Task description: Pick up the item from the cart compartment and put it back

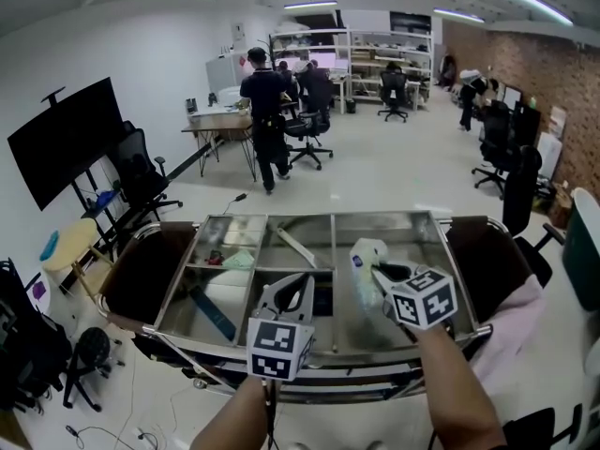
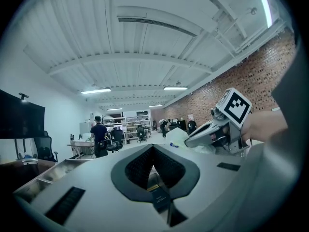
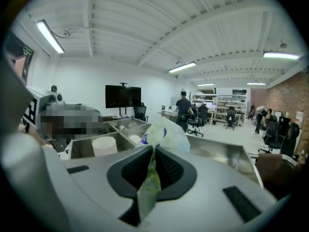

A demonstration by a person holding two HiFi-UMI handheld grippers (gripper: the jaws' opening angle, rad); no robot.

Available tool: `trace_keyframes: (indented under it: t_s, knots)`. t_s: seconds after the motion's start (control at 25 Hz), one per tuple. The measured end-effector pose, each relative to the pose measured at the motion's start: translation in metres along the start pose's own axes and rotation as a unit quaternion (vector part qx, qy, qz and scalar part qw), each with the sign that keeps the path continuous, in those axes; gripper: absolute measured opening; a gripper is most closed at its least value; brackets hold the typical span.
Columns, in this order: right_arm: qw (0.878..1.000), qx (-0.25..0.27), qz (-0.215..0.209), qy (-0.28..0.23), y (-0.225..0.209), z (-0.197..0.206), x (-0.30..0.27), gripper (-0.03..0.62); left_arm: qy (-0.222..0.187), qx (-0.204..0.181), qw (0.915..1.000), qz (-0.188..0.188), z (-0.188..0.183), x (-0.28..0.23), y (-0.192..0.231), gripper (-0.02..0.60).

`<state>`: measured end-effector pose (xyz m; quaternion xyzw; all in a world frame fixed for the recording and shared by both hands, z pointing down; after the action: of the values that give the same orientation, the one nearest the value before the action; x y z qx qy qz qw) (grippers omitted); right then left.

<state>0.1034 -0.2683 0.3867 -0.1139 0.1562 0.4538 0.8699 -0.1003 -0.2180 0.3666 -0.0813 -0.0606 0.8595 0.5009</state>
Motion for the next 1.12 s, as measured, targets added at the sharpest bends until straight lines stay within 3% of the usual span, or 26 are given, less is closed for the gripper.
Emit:
trace_keyframes:
  t_s: [0.32, 0.6, 1.12]
  knots:
    - [0.998, 0.03, 0.0, -0.061, 0.027, -0.018, 0.074, 0.032, -0.005, -0.017, 0.9998, 0.008, -0.01, 0.025, -0.031, -0.001]
    - [0.994, -0.002, -0.031, -0.103, 0.04, -0.007, 0.125, 0.032, -0.012, -0.014, 0.9998, 0.011, -0.01, 0.048, -0.05, 0.0]
    - [0.996, 0.003, -0.006, -0.086, 0.044, 0.028, 0.143, 0.032, -0.012, 0.018, 0.9998, -0.003, -0.002, 0.049, -0.065, 0.0]
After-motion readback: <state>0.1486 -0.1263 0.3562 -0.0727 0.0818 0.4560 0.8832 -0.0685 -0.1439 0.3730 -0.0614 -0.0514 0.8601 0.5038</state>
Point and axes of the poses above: the fingertips, and each gripper's own axes: x backward along the fingers, y to its left, z out of its underside, the point moved 7 cm from there along x, backward along the fingers, and after that the axes turned 5 degrees about -x, right-handed, at the moved point
